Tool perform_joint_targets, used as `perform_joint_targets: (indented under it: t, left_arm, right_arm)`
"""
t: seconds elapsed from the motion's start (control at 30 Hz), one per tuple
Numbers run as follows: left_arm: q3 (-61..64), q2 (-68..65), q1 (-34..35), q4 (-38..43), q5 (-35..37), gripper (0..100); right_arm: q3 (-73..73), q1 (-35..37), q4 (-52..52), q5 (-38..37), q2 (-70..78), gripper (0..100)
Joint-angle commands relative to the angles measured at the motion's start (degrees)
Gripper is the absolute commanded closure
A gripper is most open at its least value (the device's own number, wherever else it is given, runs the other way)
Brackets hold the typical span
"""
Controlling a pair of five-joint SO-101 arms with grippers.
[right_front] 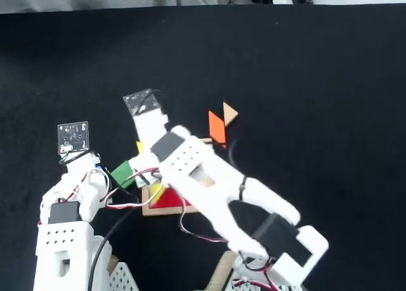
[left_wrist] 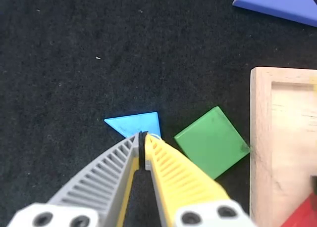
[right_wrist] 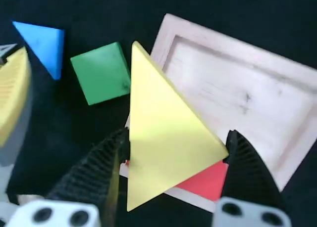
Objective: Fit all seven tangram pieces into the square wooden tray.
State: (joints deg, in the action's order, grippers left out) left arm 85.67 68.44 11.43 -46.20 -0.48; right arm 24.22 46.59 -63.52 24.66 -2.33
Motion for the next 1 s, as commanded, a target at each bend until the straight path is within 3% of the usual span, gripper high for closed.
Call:
perform_joint_targets:
  t: [0.0, 0.57, 0.77, 0.97]
  left_arm:
    - [-0.48, 0.53, -0.48, 0.79, 0.44, 97]
    - [-0.48, 0.53, -0.04, 0.70, 0.44, 97]
    - [-0.48, 0.53, 0.04, 0.79, 0.44, 97]
    - [-0.48, 0.53, 0.04, 0.79, 0.44, 97]
  right_arm:
    - [-0.31, 1.32, 1.41, 3.96, 1.01, 77.4]
    - [-0.04, 2.90, 1.41, 4.22, 2.15, 77.0]
    - [0.04, 2.73, 0.88, 4.75, 2.15, 62.1]
    - [-0.04, 2.73, 1.32, 5.36, 2.15, 62.5]
